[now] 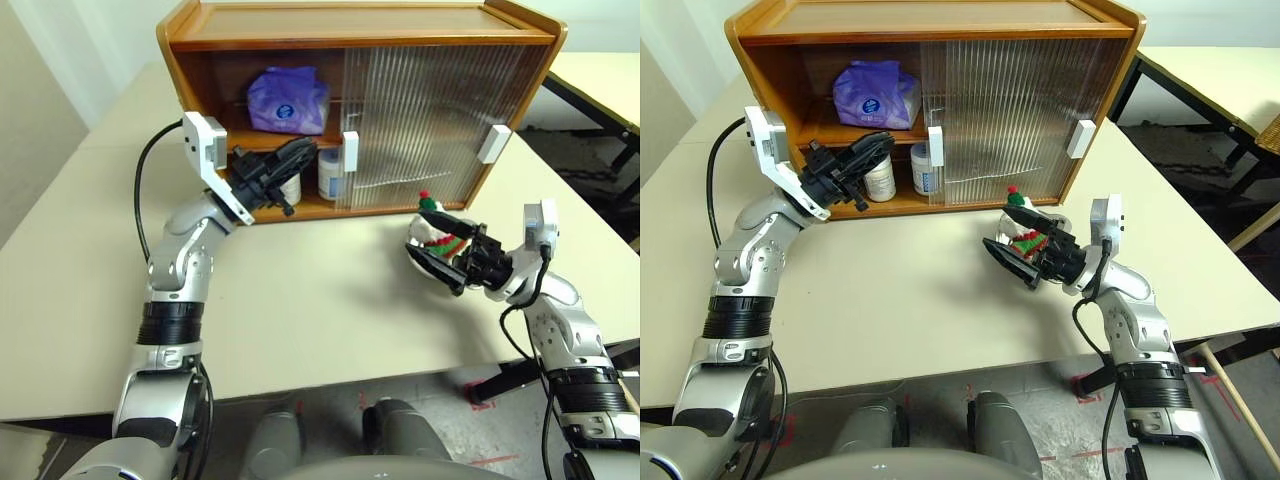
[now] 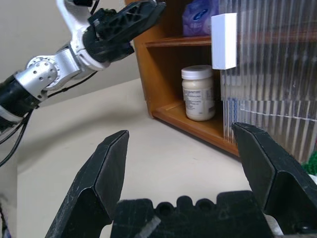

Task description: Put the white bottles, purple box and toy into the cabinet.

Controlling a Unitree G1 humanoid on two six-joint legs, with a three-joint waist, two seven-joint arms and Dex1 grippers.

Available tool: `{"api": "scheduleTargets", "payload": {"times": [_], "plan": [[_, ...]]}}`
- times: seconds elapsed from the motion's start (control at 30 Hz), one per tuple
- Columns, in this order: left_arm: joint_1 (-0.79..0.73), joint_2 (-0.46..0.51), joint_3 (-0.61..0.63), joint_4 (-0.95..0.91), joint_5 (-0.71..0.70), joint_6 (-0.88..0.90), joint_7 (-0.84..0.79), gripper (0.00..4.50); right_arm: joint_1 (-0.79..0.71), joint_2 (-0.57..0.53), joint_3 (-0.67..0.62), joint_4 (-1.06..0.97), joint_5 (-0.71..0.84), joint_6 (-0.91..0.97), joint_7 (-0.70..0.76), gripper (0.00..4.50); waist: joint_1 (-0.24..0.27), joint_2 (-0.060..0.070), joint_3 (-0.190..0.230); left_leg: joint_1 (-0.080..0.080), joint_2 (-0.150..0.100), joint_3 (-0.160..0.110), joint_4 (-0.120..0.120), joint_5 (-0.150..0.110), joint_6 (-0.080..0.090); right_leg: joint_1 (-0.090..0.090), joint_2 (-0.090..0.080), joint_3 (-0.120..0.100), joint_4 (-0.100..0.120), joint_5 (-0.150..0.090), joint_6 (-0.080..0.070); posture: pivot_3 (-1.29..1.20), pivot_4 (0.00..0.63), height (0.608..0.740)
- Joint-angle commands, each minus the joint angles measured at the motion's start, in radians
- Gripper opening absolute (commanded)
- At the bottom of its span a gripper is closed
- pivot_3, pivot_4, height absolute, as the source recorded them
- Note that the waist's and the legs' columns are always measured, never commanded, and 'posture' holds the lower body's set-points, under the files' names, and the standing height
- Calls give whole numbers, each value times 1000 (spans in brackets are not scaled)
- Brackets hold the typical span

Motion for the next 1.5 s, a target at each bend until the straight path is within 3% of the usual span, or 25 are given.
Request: {"api": "scheduleTargets", "payload": {"times": [0.03,0.4,0.9,1.5], "plan": [[-13,-26,-48,-6,21,20,18,72,-10,-4,-6,15,-8,-18,7,4500,-1,0,0,0,0,0,0,0,0,1,0,0,0,0,0,85,0,740],[-105,-148,-157,164,123,39,97,72,10,-4,-8,-10,-9,-17,-12,4500,-7,0,0,1,-1,0,0,0,1,1,1,1,0,0,1,55,0,740],[-268,-209,-143,460,246,-1,237,72,23,-1,-2,-30,-8,-15,-35,4500,-7,0,0,0,-1,0,0,0,1,0,1,1,0,0,1,36,0,740],[-220,-161,-96,380,300,32,378,72,21,9,24,-86,-7,34,-67,4500,-35,0,0,1,-2,1,0,-1,-1,2,1,5,4,3,1,61,0,740]]}}
